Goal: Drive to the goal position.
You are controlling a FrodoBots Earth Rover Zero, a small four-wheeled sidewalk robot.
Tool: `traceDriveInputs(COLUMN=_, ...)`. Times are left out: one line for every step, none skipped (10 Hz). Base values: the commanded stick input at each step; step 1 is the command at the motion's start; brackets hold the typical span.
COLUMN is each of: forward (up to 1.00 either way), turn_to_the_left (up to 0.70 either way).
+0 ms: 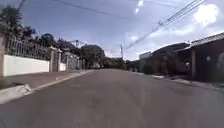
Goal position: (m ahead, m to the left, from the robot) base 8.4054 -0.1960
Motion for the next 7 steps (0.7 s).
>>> traceDriveInputs(forward=0.45, turn_to_the_left=0.00)
traceDriveInputs(forward=0.45, turn_to_the_left=0.00)
traceDriveInputs(forward=0.45, turn_to_the_left=0.00)
traceDriveInputs(forward=0.45, turn_to_the_left=0.00)
traceDriveInputs(forward=0.45, turn_to_the_left=0.00)
traceDriveInputs(forward=0.45, turn_to_the_left=0.00)
traceDriveInputs(forward=0.45, turn_to_the_left=0.00)
